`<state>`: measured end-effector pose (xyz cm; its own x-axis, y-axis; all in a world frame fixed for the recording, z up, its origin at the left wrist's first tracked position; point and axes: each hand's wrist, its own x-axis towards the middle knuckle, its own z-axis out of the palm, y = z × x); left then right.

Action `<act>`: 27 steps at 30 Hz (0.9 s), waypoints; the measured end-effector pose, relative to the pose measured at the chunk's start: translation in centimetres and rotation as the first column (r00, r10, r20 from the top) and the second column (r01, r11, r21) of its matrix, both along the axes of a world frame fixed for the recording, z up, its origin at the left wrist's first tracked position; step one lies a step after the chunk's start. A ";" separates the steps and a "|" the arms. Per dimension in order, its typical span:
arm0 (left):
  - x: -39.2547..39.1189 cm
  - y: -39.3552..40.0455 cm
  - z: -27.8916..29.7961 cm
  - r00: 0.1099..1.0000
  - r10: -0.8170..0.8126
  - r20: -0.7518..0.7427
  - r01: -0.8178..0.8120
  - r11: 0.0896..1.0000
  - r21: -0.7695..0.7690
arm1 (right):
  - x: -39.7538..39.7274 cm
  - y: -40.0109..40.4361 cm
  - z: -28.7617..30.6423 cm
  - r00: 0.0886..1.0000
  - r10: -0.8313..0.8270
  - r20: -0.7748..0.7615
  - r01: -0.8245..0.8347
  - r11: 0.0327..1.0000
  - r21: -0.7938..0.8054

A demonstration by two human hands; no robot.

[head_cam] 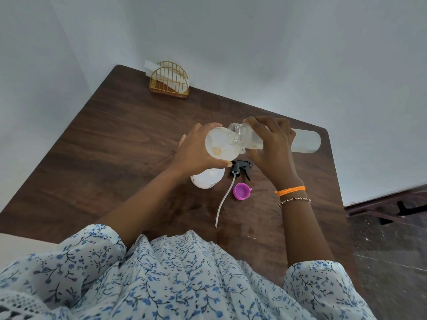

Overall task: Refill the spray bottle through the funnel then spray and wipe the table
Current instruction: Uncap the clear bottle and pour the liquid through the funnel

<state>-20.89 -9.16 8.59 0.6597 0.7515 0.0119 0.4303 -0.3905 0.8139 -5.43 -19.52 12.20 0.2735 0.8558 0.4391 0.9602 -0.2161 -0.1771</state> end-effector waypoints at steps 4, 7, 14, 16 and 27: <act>0.0 0.0 -0.1 1.000 -0.002 -0.004 0.002 1.000 0.008 | 0.0 0.0 0.0 1.000 0.001 0.000 -0.001 1.000 -0.008; 0.0 0.0 0.0 1.000 0.002 -0.004 -0.002 1.000 0.007 | 0.0 0.1 0.1 1.000 0.002 0.004 -0.002 1.000 0.006; 0.0 -0.1 0.0 1.000 0.002 -0.012 -0.002 1.000 0.004 | 0.1 0.1 0.1 1.000 0.003 0.022 -0.003 1.000 0.018; 0.0 -0.1 0.0 1.000 -0.001 -0.016 0.001 1.000 0.005 | 0.1 0.1 0.2 1.000 0.008 0.018 -0.008 1.000 0.021; 0.0 -0.1 0.0 1.000 -0.004 -0.004 0.004 1.000 0.007 | 0.1 0.2 0.3 1.000 0.015 0.006 -0.015 1.000 0.014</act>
<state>-20.92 -9.21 8.61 0.6626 0.7489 0.0147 0.4320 -0.3981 0.8093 -5.30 -19.36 12.47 0.2581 0.8534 0.4528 0.9643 -0.1989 -0.1748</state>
